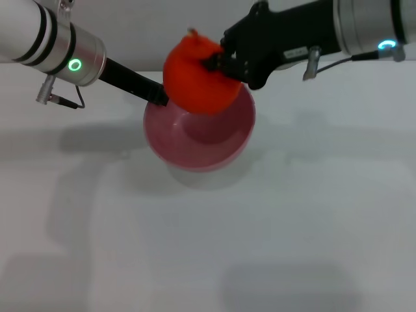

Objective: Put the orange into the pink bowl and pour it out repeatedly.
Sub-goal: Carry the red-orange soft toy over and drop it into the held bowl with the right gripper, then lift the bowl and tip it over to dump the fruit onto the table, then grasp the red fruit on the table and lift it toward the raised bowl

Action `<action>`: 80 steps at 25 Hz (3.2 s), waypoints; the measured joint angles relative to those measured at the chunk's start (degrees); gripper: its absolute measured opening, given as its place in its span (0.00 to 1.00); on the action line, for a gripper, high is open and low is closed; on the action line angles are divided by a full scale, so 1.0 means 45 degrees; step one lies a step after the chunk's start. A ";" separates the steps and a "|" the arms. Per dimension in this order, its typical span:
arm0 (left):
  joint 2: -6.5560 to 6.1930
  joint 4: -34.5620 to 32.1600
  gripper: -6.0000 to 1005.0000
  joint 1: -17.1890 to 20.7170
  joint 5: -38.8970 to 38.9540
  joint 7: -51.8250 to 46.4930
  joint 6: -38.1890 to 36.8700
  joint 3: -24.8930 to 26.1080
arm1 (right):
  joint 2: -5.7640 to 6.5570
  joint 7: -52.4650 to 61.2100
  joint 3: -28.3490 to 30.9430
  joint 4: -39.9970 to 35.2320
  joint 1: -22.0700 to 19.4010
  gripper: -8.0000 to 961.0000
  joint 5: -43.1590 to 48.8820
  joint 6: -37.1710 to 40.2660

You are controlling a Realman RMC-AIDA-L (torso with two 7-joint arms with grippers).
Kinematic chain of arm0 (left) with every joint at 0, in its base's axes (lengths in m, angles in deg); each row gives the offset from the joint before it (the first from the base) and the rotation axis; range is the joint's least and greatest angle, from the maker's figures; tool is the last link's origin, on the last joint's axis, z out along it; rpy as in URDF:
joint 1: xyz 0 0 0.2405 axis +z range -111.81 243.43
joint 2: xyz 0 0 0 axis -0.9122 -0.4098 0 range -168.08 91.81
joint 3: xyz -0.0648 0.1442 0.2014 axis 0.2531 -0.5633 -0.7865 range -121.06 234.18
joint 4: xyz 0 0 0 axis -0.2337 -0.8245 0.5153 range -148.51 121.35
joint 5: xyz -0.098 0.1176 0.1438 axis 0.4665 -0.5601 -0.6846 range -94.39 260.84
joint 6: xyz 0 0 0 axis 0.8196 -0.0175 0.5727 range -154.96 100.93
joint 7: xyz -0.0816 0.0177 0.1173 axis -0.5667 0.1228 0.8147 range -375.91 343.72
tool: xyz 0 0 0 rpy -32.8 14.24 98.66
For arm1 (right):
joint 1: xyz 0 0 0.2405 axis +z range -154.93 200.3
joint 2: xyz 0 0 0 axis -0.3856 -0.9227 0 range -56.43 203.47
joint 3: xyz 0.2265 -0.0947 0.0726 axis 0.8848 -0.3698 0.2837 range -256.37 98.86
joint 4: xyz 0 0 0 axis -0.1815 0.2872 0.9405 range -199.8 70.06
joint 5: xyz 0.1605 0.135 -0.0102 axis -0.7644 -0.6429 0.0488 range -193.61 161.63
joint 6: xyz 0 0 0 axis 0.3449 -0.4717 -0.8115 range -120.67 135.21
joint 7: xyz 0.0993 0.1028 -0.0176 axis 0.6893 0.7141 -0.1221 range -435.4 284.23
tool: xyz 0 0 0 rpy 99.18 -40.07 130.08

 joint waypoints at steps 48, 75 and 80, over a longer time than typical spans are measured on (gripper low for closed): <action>0.0112 -0.3194 0.05 0.6220 -0.1477 0.2872 1.7204 -1.2076 | 0.0069 -0.6483 0.7551 0.6618 -0.1890 0.52 -0.9412 -0.1796; 0.0031 -0.0936 0.05 0.5496 -0.0962 0.2538 2.2396 -1.3577 | 0.0000 -0.6832 0.6601 0.7594 -0.1002 0.51 -0.9524 -0.1815; 0.0025 -0.1079 0.05 0.4415 -0.0904 -0.0334 1.9883 -1.2027 | 0.0006 -0.7839 0.6479 0.8297 -0.1010 0.51 -1.0446 -0.1804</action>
